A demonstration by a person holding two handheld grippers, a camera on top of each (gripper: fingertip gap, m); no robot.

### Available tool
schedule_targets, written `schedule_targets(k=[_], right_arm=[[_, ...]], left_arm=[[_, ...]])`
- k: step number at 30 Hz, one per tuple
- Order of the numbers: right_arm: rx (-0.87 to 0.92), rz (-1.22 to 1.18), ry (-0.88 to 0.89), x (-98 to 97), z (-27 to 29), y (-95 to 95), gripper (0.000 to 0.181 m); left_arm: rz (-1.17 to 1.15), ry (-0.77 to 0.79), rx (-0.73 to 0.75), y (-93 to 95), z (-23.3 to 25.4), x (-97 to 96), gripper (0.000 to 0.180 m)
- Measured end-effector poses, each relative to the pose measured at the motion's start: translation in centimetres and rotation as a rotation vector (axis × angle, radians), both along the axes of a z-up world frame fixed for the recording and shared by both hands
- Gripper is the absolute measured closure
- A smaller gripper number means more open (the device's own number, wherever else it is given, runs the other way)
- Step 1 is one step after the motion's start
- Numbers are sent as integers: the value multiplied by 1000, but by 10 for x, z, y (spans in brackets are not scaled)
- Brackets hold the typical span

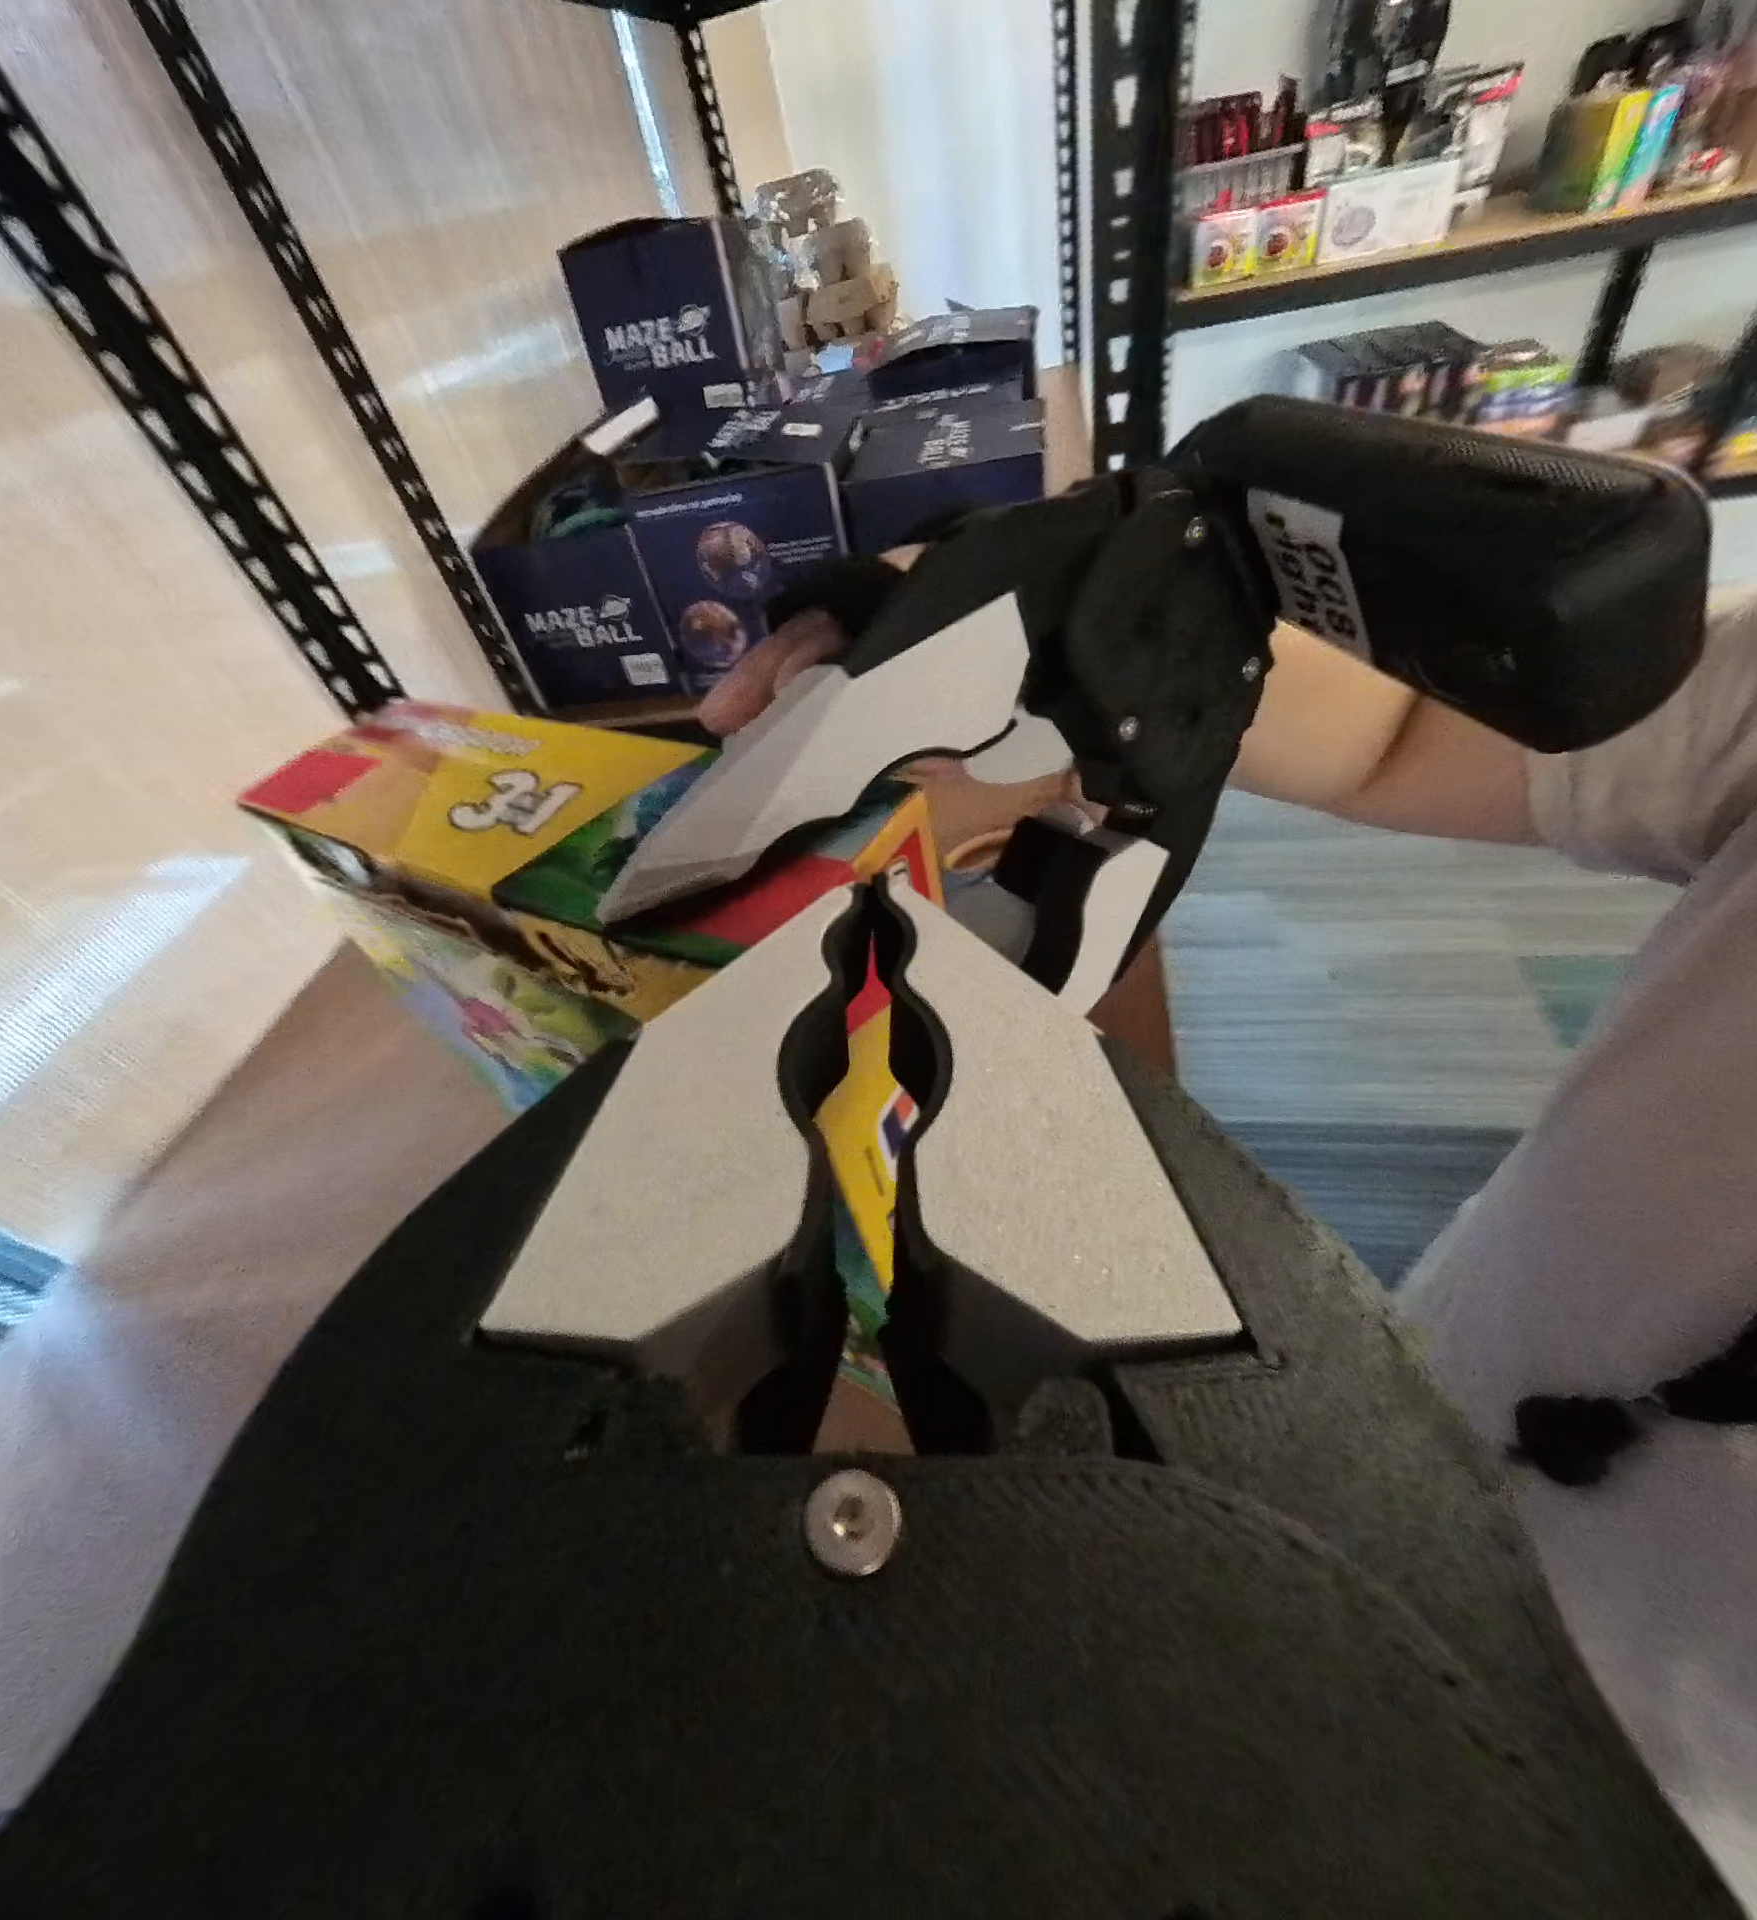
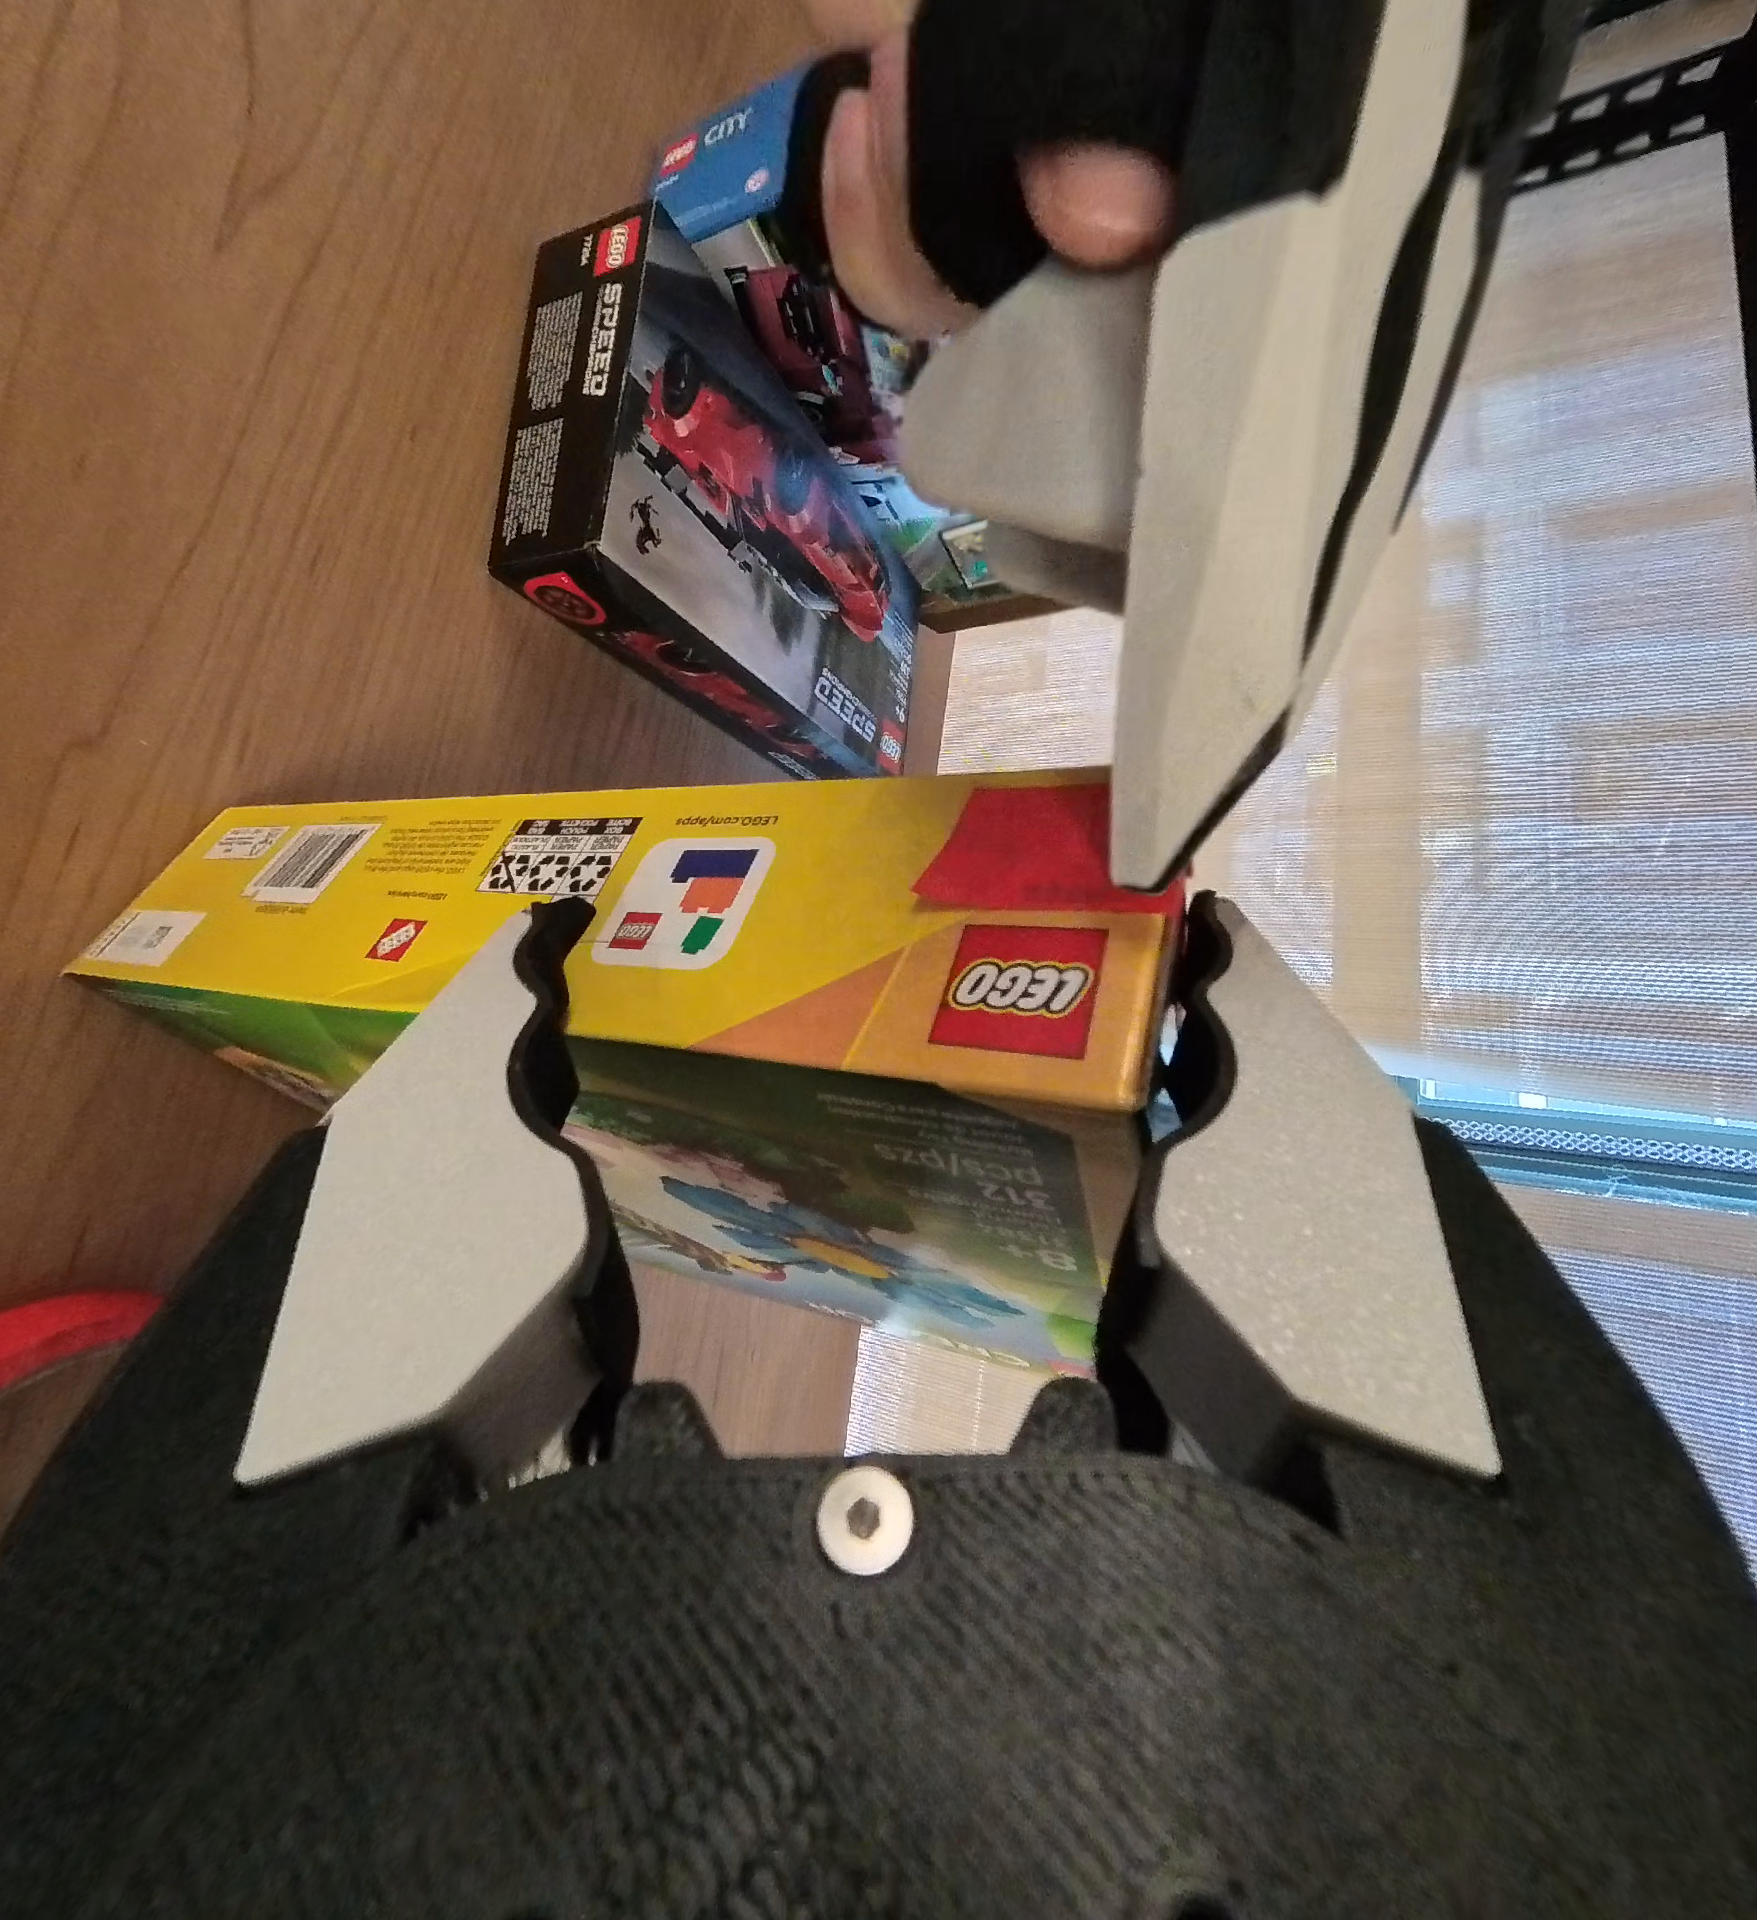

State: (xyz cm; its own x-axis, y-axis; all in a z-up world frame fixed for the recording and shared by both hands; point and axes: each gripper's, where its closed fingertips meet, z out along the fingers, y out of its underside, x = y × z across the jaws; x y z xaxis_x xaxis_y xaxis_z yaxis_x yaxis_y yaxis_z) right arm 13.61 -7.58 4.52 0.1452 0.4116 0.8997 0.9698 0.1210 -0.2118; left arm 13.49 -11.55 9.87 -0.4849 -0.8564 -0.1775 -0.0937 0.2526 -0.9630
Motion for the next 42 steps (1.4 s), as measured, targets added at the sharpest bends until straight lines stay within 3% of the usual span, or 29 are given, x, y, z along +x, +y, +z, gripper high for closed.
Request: schedule_targets(k=[8, 14, 26, 30, 39, 42], right_arm=[[-1, -1, 1, 1, 0, -1, 64], [2, -1, 2, 0, 0, 0, 64], [5, -4, 7, 1, 0, -1, 64], [6, -8, 7, 2, 0, 0, 64], [6, -8, 5, 2, 0, 0, 64], [4, -9, 6, 3, 0, 0, 64]], left_arm=[[-92, 44, -239, -6, 6, 3, 180], [-16, -88, -232, -5, 6, 4, 180], [-128, -35, -372, -13, -27, 6, 180], [-94, -18, -339, -13, -38, 8, 180], [-41, 21, -440, -13, -28, 10, 180], [-70, 93, -404, -13, -29, 11, 180]])
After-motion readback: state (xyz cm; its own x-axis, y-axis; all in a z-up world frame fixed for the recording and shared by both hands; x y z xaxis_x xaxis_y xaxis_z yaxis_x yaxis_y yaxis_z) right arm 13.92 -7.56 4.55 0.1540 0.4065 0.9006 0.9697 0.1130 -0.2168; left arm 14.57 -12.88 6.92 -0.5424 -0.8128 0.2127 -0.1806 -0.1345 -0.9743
